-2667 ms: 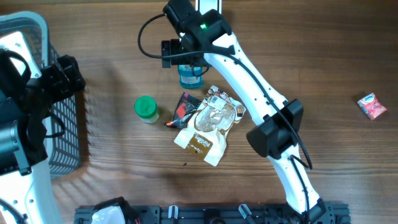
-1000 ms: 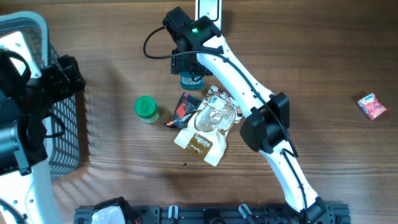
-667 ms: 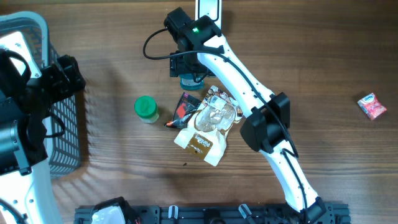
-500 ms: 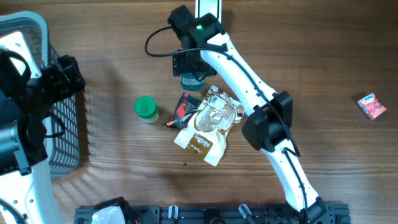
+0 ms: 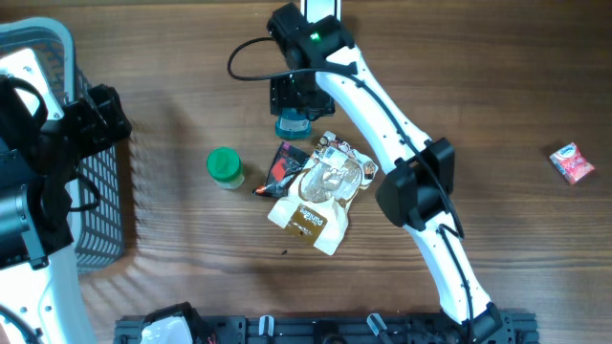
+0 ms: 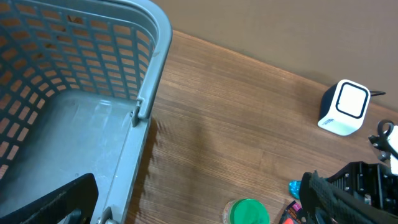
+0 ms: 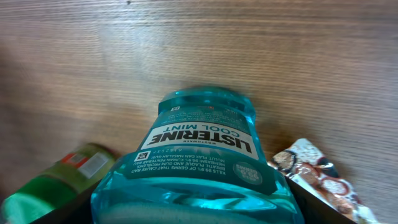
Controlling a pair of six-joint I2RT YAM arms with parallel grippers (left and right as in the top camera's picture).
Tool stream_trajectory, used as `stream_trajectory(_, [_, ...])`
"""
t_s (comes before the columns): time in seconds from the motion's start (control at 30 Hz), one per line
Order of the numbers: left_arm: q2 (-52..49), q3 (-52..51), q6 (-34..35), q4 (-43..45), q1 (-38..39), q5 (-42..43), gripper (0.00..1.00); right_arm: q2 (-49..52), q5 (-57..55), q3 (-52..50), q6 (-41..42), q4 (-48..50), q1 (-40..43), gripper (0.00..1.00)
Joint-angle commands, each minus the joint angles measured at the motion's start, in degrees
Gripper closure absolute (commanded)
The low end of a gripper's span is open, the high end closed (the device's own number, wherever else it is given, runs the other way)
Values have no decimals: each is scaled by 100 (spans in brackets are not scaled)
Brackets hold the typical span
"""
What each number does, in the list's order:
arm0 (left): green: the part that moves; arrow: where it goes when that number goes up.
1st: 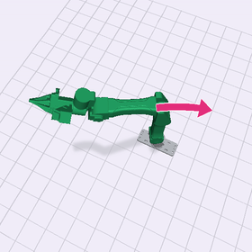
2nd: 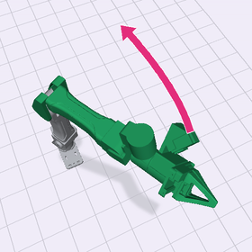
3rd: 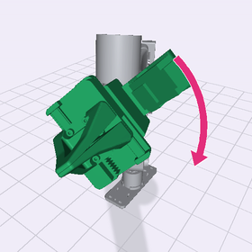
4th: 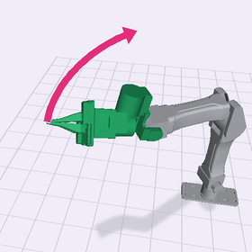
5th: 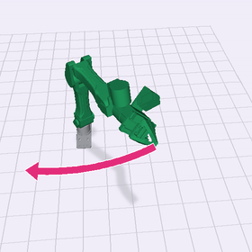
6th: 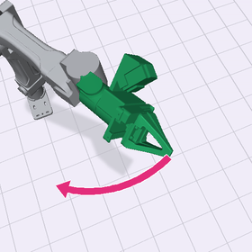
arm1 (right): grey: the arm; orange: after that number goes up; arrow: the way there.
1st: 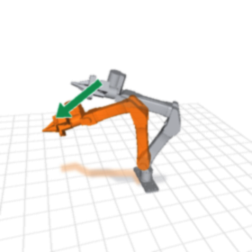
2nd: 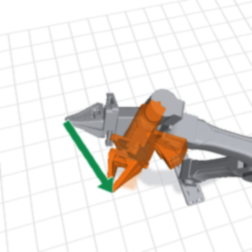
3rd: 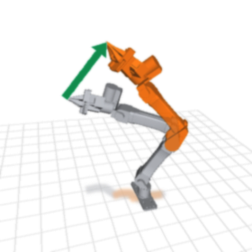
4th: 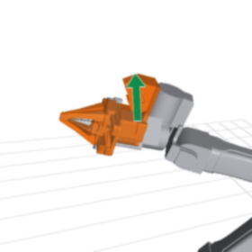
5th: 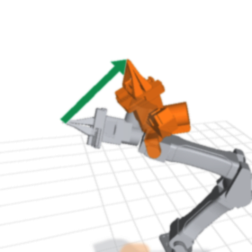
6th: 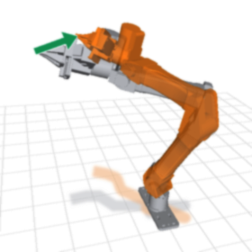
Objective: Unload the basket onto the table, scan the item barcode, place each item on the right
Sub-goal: 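Grasp the Listerine bottle with the right gripper and lift it, then carry the Listerine bottle up toward the white scanner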
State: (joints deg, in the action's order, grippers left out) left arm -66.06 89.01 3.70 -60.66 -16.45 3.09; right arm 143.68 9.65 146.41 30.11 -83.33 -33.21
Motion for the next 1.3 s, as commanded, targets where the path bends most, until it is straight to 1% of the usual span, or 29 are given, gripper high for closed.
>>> stream_trajectory(0.0, [-7,7,-48,11,22,9,0,42,1231,0,-164,-11,251,30])
stream_trajectory(0.1, [-7,7,-48,9,22,9,0,-72,2046,0,-273,-37,505,32])
stream_trajectory(0.2, [-7,7,-48,11,22,9,0,-212,3095,0,-317,-37,868,32])
stream_trajectory(0.4, [-7,7,-48,11,22,9,0,-227,4308,0,-315,-181,1416,32])
stream_trajectory(0.43, [-7,7,-48,11,22,9,0,-227,4730,0,-313,-177,1519,32])
stream_trajectory(0.6, [-7,7,-48,9,22,9,0,-227,5939,0,-289,-138,1779,35])
stream_trajectory(0.77, [-7,7,-48,11,22,9,0,-227,6607,0,-249,-133,1856,35])
stream_trajectory(0.97, [-7,7,-48,11,22,9,0,-227,6996,0,22,105,1856,36])
stream_trajectory(1.07, [-7,7,-48,11,22,9,0,-227,7014,0,72,258,1856,36])
stream_trajectory(1.17, [-7,7,-48,11,22,9,0,-227,6955,0,57,533,1856,39])
stream_trajectory(1.27, [-7,7,-48,9,22,9,0,-227,6752,0,-127,680,1856,43])
